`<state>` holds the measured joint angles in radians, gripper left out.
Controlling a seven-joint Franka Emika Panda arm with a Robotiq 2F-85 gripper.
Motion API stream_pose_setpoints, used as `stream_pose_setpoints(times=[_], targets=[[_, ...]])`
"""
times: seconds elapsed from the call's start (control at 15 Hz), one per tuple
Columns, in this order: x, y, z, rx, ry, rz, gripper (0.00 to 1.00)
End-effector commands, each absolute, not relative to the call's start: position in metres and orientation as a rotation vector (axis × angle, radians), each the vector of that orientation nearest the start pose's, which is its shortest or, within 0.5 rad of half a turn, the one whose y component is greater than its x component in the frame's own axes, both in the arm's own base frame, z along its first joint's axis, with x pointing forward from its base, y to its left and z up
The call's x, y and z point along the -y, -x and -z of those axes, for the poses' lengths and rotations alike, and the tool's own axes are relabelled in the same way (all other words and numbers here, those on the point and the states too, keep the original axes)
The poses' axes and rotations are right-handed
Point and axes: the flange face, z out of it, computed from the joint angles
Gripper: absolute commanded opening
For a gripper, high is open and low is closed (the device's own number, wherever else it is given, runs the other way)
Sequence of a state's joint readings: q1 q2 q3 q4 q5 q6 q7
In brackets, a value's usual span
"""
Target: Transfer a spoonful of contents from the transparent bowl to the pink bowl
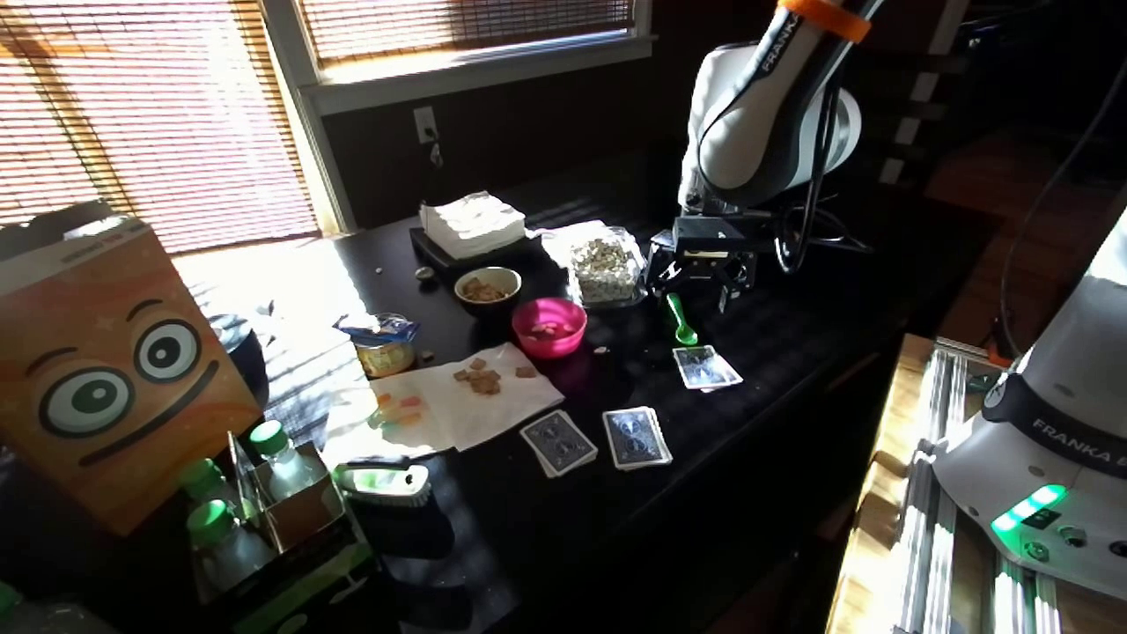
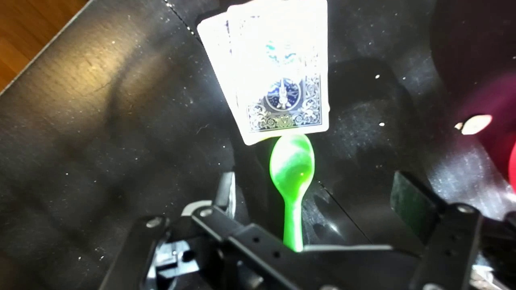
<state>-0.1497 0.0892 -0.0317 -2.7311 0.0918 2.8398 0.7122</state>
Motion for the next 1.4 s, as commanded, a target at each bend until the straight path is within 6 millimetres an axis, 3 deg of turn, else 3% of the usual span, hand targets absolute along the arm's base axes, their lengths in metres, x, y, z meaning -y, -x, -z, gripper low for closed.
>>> stream_pose_setpoints(times=[0.0,0.6,1.33], targets=[[0.077,-0.401,-0.178,-1.454,2.739,0.094,1.00],[0.092,-0.411,-0.156,-1.464,2.765,0.204,1.00],[0.111,-0.431,-0.143,-1.428,2.787,0.185,1.00]])
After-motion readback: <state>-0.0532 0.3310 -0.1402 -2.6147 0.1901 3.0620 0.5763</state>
